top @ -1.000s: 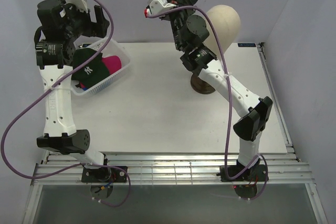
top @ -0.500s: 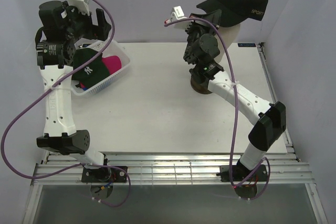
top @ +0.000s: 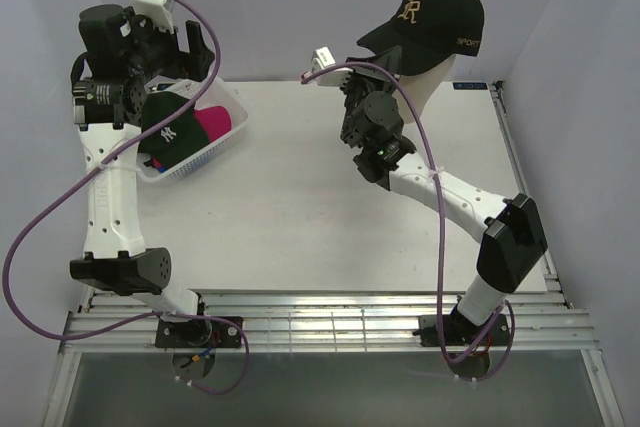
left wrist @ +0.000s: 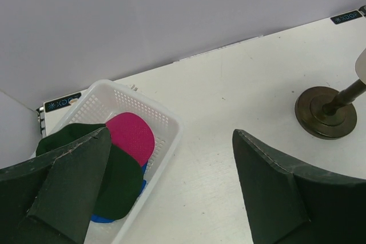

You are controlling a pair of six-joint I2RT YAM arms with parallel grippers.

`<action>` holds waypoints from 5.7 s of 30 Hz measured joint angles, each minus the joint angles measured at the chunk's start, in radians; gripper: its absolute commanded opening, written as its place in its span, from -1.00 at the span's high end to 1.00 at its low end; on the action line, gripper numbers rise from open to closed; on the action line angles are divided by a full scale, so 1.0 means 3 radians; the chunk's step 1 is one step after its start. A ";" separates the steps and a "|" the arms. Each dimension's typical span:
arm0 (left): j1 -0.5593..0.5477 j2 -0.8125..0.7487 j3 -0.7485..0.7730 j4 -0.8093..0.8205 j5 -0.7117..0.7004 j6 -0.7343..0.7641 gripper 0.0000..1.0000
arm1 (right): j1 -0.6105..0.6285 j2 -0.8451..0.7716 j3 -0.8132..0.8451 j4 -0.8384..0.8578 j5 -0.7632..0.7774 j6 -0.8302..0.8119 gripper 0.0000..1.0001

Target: Stack the hats

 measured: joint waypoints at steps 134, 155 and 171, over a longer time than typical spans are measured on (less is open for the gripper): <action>0.0647 -0.0490 -0.1191 -0.0125 0.1628 -0.0729 1.00 | 0.1653 0.0871 -0.0774 0.1472 -0.2066 -0.0903 -0.96; 0.0504 -0.0497 -0.1367 -0.0181 0.1667 -0.0726 1.00 | 0.1673 0.0977 -0.0460 0.0908 -0.2050 -0.0938 0.85; 0.0500 -0.0385 -0.0946 -0.0225 0.1105 -0.0401 -0.96 | 0.1530 0.0666 0.0918 -0.1420 -0.2035 0.0832 0.85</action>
